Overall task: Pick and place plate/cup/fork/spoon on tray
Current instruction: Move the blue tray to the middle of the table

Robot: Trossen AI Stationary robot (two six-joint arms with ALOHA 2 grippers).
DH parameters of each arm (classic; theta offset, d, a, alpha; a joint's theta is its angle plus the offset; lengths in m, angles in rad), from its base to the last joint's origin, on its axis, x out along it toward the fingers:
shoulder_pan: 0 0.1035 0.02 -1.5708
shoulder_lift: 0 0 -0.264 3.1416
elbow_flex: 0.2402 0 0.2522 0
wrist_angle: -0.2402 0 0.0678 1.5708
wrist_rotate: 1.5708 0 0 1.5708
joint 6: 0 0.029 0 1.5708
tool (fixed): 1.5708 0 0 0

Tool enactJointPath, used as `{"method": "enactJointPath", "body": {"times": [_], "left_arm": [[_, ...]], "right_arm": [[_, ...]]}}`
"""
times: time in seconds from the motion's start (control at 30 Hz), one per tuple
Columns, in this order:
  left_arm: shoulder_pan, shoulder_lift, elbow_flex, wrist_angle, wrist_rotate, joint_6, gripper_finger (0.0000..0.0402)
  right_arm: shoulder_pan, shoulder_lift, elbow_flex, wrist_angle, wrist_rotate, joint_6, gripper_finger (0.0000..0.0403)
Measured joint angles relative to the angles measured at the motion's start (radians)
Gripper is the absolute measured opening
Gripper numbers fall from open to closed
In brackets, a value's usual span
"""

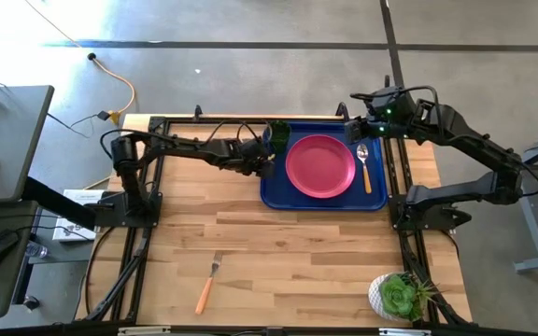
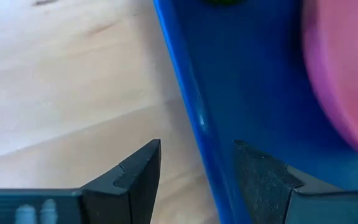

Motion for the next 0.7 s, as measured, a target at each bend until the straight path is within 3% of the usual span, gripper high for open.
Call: {"method": "enactJointPath", "body": {"times": [0.7], "left_arm": [[0.016,0.018,0.0,0.028,-0.05,0.026,0.0184]], "right_arm": [[0.0,0.0,0.0,0.0,-0.001,-0.008,0.011]]}}
